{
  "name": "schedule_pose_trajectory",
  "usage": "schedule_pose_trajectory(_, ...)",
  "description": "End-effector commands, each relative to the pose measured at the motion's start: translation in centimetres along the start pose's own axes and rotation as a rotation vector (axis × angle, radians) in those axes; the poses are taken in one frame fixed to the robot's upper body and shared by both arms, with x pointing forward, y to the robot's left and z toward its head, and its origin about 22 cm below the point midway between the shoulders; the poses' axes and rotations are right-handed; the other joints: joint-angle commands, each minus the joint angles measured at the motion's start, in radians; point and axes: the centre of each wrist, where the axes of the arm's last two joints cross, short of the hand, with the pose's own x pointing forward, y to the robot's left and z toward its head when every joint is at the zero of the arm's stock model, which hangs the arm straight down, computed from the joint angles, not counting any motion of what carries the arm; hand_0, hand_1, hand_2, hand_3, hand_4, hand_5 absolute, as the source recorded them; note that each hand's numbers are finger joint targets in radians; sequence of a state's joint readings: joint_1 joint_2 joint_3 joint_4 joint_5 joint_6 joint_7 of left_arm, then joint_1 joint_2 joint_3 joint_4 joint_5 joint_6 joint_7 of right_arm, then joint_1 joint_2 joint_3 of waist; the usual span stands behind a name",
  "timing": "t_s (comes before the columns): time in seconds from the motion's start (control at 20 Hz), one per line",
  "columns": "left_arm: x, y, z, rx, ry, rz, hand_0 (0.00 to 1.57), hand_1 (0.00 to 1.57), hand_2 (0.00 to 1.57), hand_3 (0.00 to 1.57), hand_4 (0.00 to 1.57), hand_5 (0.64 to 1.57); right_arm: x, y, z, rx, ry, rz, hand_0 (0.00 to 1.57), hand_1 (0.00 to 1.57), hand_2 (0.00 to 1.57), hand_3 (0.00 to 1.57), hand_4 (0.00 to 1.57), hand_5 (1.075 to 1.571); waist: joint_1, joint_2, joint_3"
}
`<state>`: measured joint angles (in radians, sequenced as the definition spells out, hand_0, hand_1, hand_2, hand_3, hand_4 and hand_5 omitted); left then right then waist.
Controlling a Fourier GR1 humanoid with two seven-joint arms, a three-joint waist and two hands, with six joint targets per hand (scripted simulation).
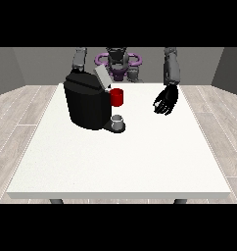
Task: Insert the coffee pod into the coffee machine and close the lid
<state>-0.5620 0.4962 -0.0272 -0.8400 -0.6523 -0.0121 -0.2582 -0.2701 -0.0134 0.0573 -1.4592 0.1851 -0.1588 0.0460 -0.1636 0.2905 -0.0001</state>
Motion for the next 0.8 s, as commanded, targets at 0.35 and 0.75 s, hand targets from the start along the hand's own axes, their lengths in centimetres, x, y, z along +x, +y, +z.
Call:
schedule_pose_trajectory(0.35, -1.3, -1.1, -0.1, -0.164, 0.036, -0.211, 0.79, 0.79, 0.96, 0.85, 0.39, 1.571, -3.2, -0.4, 0.6, 0.017, 0.034, -0.005, 0.0, 0.0, 0.0, 0.0, 0.0, 1.571, 0.005, -0.015, 0.0001)
schedule_pose_trajectory(0.75, -0.6, -2.3, -1.2, -0.186, 0.007, -0.179, 1.15, 1.15, 1.26, 1.16, 0.47, 1.571, -2.7, -2.0, -0.6, -0.012, 0.087, -0.055, 0.0, 0.0, 0.0, 0.0, 0.0, 1.571, 0.003, -0.069, -0.0001)
